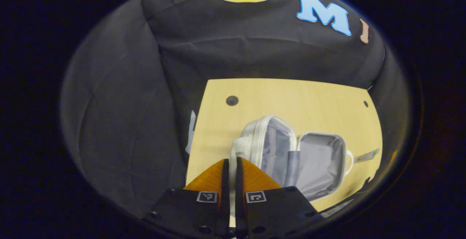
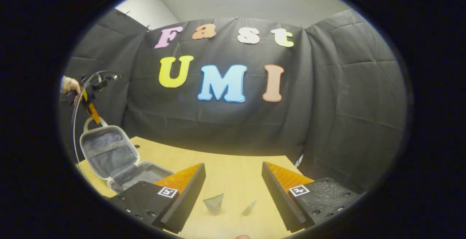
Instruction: First open the suitcase, pack the skin care products into it, and then close the suitcase.
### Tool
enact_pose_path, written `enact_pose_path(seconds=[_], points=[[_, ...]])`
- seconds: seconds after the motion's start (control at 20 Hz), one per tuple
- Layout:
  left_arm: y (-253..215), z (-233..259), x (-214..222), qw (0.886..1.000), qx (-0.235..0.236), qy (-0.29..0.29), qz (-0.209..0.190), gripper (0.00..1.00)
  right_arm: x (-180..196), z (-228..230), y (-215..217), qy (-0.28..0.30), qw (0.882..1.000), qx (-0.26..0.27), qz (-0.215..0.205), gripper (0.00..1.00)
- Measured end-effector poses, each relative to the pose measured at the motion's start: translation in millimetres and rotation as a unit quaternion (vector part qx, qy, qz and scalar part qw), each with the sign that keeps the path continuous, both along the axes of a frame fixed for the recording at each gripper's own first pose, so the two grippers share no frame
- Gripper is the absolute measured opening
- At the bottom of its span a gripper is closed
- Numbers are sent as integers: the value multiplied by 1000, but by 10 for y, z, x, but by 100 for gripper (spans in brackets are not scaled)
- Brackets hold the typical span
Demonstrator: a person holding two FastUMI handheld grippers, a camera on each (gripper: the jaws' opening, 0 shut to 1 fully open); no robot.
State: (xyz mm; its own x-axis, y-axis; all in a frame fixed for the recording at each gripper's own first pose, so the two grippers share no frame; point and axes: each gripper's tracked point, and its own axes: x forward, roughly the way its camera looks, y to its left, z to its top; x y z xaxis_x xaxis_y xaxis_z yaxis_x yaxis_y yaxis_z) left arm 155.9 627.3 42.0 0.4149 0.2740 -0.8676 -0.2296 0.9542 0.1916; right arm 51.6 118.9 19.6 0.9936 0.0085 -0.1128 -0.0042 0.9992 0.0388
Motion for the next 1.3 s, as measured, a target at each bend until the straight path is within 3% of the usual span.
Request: enact_pose_path(seconds=[0.3,0.5,0.8,0.9,1.0,1.05,1.2,1.3], points=[[747,-992,-226,999,-23,30,10,14,-58,13,119,18,999,-16,-30,94],[889,-1466,-320,998,-44,39,15,14,-81,-27,159,34,999,-13,-38,94],[1041,-1691,-351,997,-63,30,34,17,-152,50,96,30,998,-22,-56,94],[1096,-1704,-373,998,-50,28,38,26,-185,66,74,26,998,-22,-59,94],[1080,-1663,-326,998,-48,9,35,44,-211,75,76,24,998,-21,-59,94],[1048,-1591,-307,998,-47,-3,34,46,-219,66,77,24,998,-21,-58,94],[1013,-1330,-231,998,-21,-50,35,97,-212,57,91,22,998,-17,-50,94],[939,-1107,-188,996,-4,-81,38,97,-212,53,96,18,999,-12,-43,94]])
